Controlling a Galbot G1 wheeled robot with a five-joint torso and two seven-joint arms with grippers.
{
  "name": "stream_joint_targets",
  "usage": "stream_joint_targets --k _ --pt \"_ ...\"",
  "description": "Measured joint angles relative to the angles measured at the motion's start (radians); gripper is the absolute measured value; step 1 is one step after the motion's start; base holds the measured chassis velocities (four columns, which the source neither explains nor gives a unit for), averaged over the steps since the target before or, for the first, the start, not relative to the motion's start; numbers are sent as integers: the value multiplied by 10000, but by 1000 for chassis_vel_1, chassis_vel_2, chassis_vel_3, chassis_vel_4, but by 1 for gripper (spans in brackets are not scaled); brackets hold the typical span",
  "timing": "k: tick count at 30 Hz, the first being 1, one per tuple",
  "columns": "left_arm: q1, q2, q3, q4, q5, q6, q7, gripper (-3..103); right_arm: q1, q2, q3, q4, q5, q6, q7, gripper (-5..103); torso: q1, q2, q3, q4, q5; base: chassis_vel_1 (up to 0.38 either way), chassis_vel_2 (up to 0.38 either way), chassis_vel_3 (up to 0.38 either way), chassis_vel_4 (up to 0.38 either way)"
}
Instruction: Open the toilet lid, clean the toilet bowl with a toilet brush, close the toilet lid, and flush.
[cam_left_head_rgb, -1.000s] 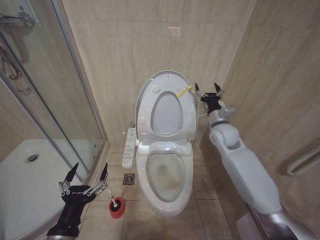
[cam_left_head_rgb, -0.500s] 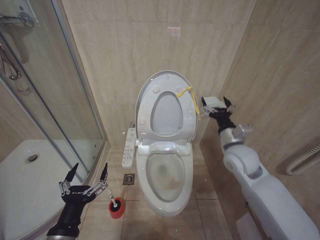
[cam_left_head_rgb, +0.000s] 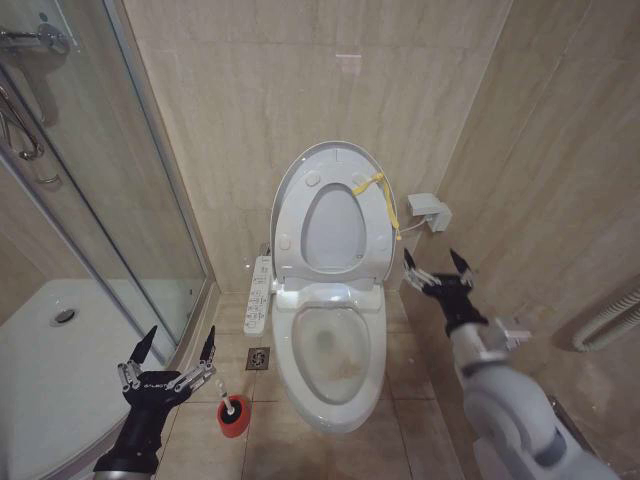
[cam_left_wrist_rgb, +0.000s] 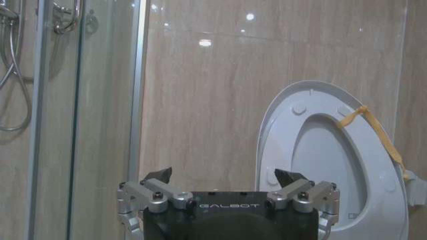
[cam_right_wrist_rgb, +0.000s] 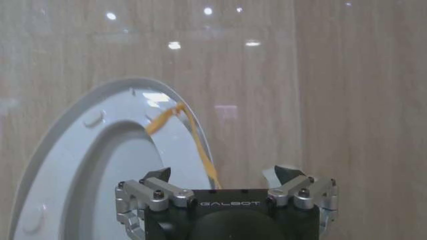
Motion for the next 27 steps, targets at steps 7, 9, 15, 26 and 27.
stream_joint_targets --k 7,9,15,26,27 --pt "0 1 0 -1 0 0 0 100 -2009 1009 660 180 -1637 928 -543 100 0 0 0 -3 1 0 0 0 0" --pt "0 1 0 -1 0 0 0 100 -2723 1448 747 386 -2082 1131 -653 100 0 0 0 -2 -1 0 0 0 0" --pt "0 2 0 -1 0 0 0 100 -3876 2300 874 801 -2832 1504 -850 100 0 0 0 -1 -1 0 0 0 0" --pt "0 0 0 0 0 0 0 100 -4364 2513 255 859 -3203 1828 -1110 100 2 -1 2 2 1 0 0 0 0" --pt "0 0 0 0 0 0 0 100 -4364 2513 255 859 -3203 1828 -1110 100 2 -1 2 2 1 0 0 0 0"
